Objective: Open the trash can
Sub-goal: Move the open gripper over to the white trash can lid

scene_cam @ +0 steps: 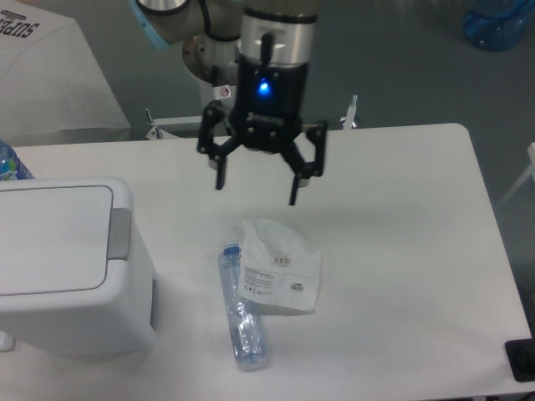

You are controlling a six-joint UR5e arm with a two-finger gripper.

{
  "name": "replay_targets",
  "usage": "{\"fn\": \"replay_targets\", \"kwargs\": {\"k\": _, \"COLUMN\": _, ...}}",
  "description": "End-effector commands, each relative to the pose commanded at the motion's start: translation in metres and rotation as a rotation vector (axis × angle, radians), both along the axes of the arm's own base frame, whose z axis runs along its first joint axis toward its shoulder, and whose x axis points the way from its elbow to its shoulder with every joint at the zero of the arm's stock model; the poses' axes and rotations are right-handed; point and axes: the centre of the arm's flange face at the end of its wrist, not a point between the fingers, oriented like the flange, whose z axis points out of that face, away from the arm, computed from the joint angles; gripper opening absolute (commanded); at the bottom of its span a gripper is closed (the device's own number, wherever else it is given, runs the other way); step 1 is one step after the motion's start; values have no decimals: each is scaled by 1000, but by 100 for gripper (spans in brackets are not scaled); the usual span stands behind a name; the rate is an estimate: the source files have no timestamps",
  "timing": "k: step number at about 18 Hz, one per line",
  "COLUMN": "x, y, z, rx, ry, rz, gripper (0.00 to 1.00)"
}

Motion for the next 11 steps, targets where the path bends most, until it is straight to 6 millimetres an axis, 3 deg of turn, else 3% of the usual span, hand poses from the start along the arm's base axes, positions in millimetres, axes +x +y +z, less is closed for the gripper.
{"fn": "replay_targets", "kwargs": {"k": 6, "x": 16, "y": 17, "z": -8, "rx": 90, "ry": -202, "rz": 47, "gripper": 100}}
{"fn": "replay_targets", "kwargs": {"k": 11, "x": 18, "y": 25, "z": -22, "rx": 81, "ry": -235, "rz": 65, "gripper": 100}}
